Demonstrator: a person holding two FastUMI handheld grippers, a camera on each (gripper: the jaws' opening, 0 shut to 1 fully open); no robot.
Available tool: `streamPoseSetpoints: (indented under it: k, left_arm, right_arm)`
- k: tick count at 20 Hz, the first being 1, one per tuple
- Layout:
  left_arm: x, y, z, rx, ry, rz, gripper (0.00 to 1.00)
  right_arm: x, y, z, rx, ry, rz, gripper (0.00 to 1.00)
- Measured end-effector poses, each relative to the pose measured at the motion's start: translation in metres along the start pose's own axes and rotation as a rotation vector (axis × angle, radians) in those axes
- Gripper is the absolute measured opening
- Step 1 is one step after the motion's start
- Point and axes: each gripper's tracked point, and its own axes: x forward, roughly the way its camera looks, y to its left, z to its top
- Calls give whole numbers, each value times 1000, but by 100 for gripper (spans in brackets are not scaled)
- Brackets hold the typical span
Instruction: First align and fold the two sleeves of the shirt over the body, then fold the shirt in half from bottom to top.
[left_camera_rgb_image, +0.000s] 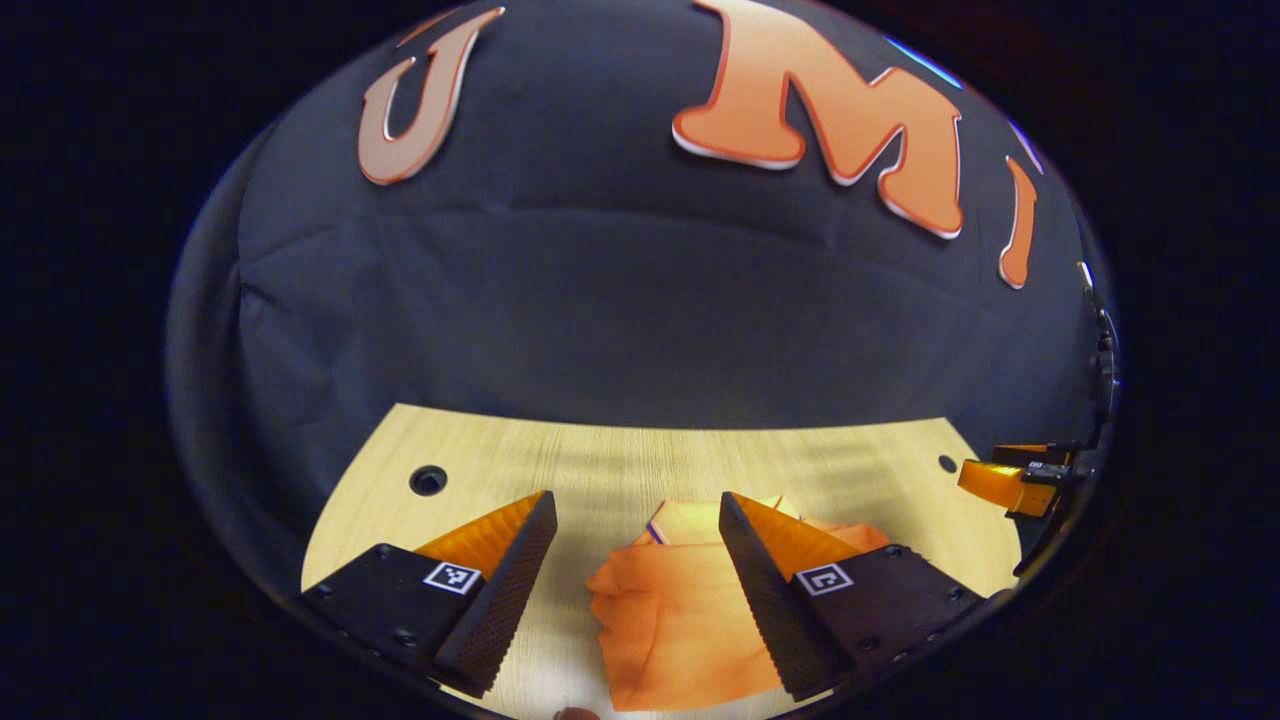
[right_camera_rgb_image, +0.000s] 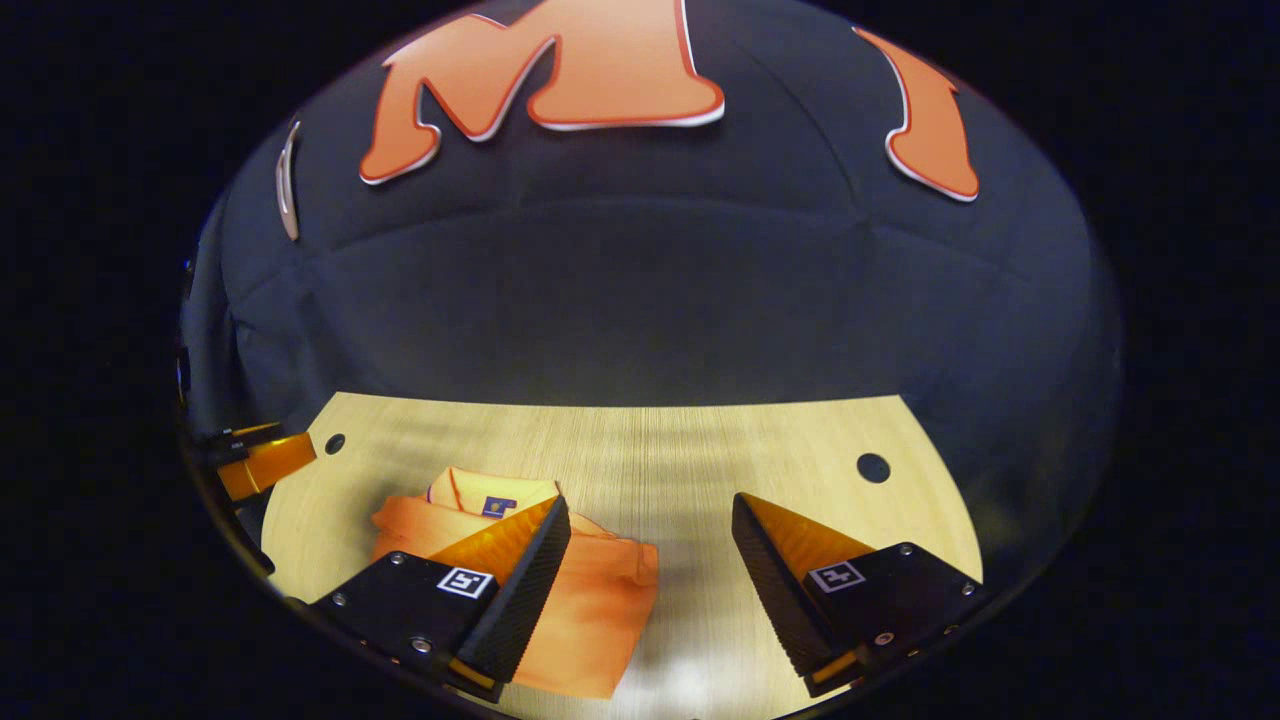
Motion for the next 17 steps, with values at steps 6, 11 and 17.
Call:
streamPoseSetpoints:
  k: [6, 11, 17]
  left_arm:
    - [-117, 12, 42, 22, -126, 39, 98]
    - [-204, 20, 64, 59, -226, 71, 98]
    - [-274, 12, 62, 89, -327, 47, 98]
  right_arm:
    - [-107, 3, 32, -20, -136, 25, 99]
    - [-188, 13, 41, -14, -228, 62, 99]
    - [-254, 14, 40, -32, -350, 61, 98]
